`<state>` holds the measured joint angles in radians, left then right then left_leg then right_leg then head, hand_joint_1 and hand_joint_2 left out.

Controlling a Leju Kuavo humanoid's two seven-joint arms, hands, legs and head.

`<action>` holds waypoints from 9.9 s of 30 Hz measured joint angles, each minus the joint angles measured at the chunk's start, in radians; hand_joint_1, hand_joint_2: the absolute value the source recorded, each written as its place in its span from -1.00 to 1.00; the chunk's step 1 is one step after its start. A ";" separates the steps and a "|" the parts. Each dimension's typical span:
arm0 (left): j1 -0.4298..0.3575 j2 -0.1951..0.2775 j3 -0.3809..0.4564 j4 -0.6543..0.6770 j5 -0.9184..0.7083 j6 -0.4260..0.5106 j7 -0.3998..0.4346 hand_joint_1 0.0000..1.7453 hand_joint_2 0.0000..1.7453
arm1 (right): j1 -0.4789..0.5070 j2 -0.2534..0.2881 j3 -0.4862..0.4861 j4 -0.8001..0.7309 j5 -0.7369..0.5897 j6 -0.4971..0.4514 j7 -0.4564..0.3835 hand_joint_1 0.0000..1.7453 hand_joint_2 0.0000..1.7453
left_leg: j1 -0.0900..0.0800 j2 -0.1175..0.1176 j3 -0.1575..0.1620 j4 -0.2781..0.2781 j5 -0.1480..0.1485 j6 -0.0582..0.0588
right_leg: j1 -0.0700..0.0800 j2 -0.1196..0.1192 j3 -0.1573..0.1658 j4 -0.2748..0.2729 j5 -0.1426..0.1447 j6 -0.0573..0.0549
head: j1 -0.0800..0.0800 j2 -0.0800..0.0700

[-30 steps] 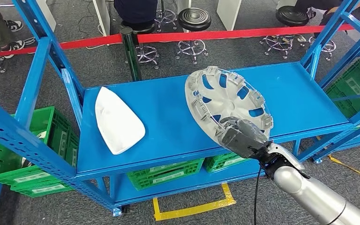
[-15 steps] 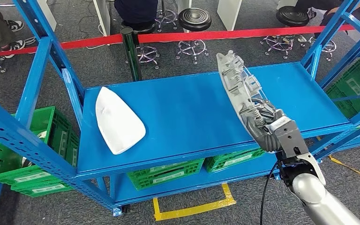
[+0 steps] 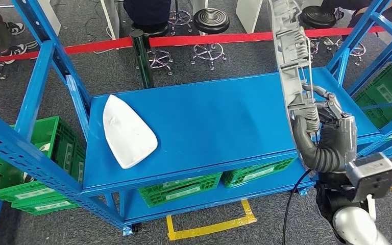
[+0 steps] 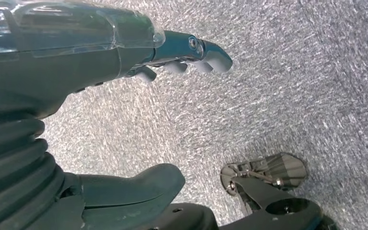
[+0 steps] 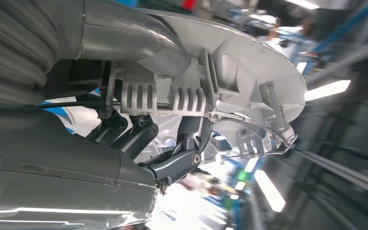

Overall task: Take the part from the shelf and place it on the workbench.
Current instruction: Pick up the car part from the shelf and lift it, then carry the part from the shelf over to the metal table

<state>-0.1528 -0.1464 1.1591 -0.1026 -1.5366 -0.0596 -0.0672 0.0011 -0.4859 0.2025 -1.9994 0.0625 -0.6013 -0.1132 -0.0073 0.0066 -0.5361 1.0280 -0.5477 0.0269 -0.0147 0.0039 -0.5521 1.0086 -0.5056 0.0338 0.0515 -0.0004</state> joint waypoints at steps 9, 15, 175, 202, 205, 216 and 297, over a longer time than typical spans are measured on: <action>0.000 0.007 0.001 0.000 -0.004 0.009 -0.008 -1.00 1.00 | -0.017 0.042 0.022 -0.137 -0.037 0.013 -0.043 1.00 1.00 | 0.000 0.002 0.000 0.000 0.000 0.000 | 0.000 0.002 0.000 0.000 0.000 0.000 | 0.001 0.000; 0.000 0.014 0.004 0.000 -0.006 0.021 -0.026 -1.00 1.00 | -0.032 0.076 0.064 -0.220 -0.111 0.059 -0.112 1.00 1.00 | 0.000 0.002 0.001 0.000 0.000 0.000 | 0.000 0.002 0.000 0.000 0.000 0.000 | 0.000 0.000; -0.021 0.072 0.139 0.010 -0.031 0.064 -0.158 -1.00 1.00 | 0.159 0.297 0.250 -0.206 0.006 -0.097 -0.284 1.00 1.00 | -0.001 -0.011 0.042 -0.081 0.035 0.011 | 0.015 -0.015 -0.087 0.121 -0.030 -0.008 | -0.050 0.000; -0.022 0.079 0.139 0.010 -0.033 0.064 -0.133 -1.00 1.00 | 0.176 0.292 0.233 -0.179 0.079 -0.097 -0.272 1.00 1.00 | -0.007 0.027 0.033 -0.077 0.036 0.020 | 0.022 -0.072 0.015 0.001 -0.034 -0.020 | -0.054 0.000; -0.023 0.077 0.138 0.010 -0.033 0.064 -0.133 -1.00 1.00 | 0.178 0.292 0.232 -0.173 0.075 -0.096 -0.273 1.00 1.00 | -0.002 -0.008 0.016 -0.080 0.055 0.024 | 0.009 -0.014 -0.058 0.187 -0.138 -0.001 | -0.047 0.000; -0.014 0.080 0.138 0.010 -0.033 0.069 -0.140 -1.00 1.00 | 0.181 0.295 0.234 -0.156 0.086 -0.097 -0.275 1.00 1.00 | 0.002 -0.090 -0.054 -0.025 0.067 -0.025 | -0.011 0.030 0.054 -0.037 -0.021 -0.026 | -0.040 0.000; -0.016 0.010 0.183 0.014 -0.009 0.093 -0.184 -1.00 1.00 | 0.029 0.270 0.336 -0.170 0.132 -0.093 -0.157 1.00 1.00 | 0.012 -0.006 -0.069 -0.015 0.075 0.001 | -0.009 -0.017 -0.038 0.208 -0.177 0.006 | 0.009 0.000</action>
<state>-0.1685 -0.1366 1.3417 -0.0885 -1.5455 0.0332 -0.2510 0.0303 -0.2158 0.5387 -2.1692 0.1949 -0.6941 -0.2705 0.0047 0.0006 -0.6054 1.0131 -0.4727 0.0278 -0.0235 -0.0133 -0.5905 1.2166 -0.6828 0.0402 0.0601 -0.0004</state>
